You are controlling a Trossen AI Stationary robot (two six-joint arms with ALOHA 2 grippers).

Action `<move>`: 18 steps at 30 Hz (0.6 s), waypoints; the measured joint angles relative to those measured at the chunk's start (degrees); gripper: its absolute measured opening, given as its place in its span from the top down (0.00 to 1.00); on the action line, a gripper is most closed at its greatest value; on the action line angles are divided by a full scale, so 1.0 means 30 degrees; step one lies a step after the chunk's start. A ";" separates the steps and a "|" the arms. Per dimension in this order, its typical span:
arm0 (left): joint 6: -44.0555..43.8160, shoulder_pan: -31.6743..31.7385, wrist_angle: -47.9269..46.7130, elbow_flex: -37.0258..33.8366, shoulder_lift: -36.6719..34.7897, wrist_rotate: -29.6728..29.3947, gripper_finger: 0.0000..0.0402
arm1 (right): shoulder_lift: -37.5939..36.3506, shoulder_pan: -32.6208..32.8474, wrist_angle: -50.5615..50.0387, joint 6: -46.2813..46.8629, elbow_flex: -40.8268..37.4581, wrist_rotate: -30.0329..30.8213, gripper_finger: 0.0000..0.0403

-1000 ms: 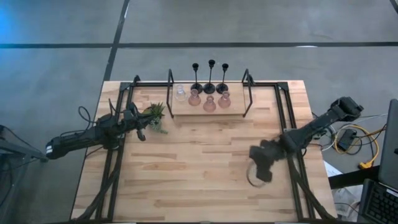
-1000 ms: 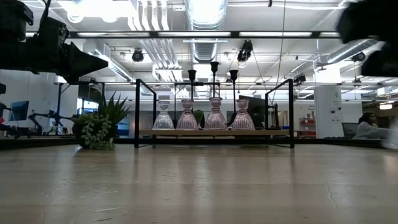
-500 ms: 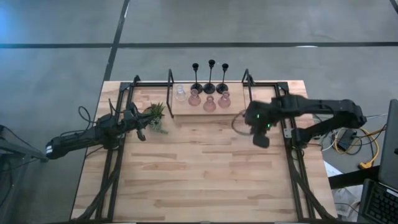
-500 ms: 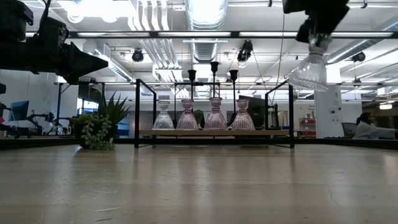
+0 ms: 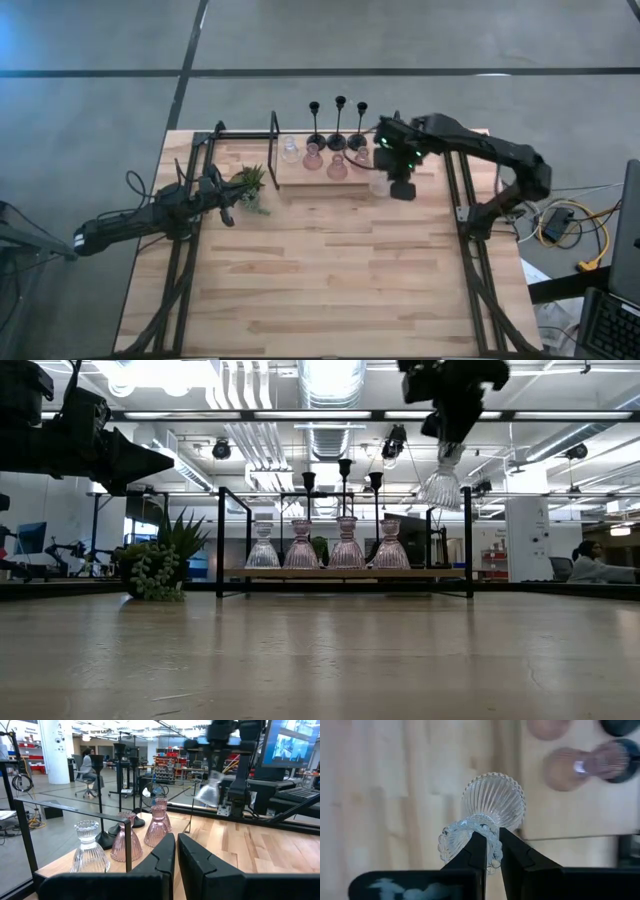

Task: Pick & Place candle stick holders
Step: Put the transparent candle holder on the shelf

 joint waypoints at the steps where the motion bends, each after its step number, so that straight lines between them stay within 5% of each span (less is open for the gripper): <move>1: 0.0007 -0.0002 0.0000 0.0000 0.0000 -0.0004 0.94 | 0.0499 -0.0241 -0.0338 -0.0432 0.0534 0.0453 0.95; 18: 0.0005 -0.0003 0.0000 0.0000 0.0000 -0.0006 0.94 | 0.3776 -0.4969 -0.0585 -0.4738 0.2730 0.1338 0.95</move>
